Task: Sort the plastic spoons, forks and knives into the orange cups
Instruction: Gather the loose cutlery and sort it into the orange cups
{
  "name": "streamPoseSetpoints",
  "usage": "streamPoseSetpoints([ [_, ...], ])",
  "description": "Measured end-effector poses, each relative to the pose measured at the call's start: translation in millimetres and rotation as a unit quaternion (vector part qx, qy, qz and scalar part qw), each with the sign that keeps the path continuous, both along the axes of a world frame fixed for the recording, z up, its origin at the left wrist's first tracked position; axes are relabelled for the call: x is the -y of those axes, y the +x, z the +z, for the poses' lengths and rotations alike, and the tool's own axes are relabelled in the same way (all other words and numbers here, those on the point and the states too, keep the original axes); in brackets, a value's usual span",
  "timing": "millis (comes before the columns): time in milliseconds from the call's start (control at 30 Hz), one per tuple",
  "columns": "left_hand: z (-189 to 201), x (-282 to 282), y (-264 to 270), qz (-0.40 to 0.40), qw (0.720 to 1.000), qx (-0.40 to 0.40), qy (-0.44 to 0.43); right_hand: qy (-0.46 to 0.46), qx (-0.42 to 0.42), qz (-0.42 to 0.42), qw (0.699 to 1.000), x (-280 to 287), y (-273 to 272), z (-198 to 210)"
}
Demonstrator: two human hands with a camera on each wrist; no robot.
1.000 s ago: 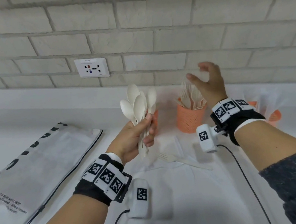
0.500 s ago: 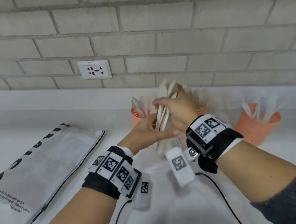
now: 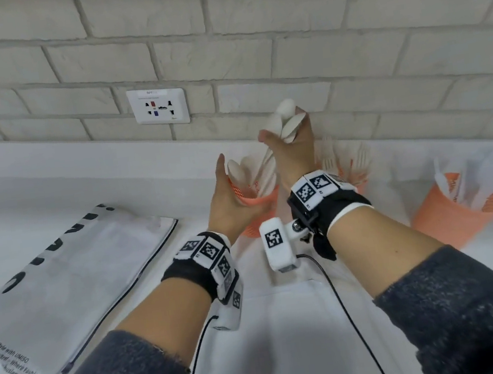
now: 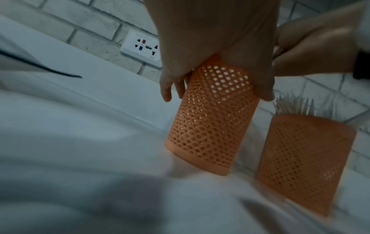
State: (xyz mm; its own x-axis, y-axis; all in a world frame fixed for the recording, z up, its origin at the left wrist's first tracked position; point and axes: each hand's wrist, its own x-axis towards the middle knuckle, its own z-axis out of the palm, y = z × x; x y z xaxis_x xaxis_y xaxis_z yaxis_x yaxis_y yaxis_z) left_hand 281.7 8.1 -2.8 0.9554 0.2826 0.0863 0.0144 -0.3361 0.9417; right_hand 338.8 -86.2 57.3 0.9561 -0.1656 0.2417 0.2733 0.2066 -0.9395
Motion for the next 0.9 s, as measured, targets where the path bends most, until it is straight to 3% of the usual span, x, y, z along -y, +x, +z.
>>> streamPoseSetpoints([
  [167,-1,-1,2,-0.004,0.999,0.024,0.021,-0.100,0.048,0.128,0.986,0,-9,1],
  [367,-1,0,2,-0.010,1.000,0.026,0.010,-0.232,0.047,0.158,0.959,7,-13,-1],
  [500,-1,0,0,-0.017,0.999,0.028,0.007,-0.260,0.120,0.142,0.948,9,-13,4],
  [600,0,-1,0,-0.028,0.999,0.021,0.014,-0.336,0.156,0.131,0.920,5,-15,3],
  [700,1,-2,0,-0.037,0.999,0.009,0.027,-0.406,0.092,0.153,0.896,5,-17,-3],
  [833,5,-3,-2,-0.026,0.999,-0.008,0.041,-0.583,0.073,0.150,0.795,7,-18,-5],
  [900,9,-7,-5,-0.039,0.998,-0.025,0.051,-0.568,0.080,0.138,0.807,9,-21,2],
])
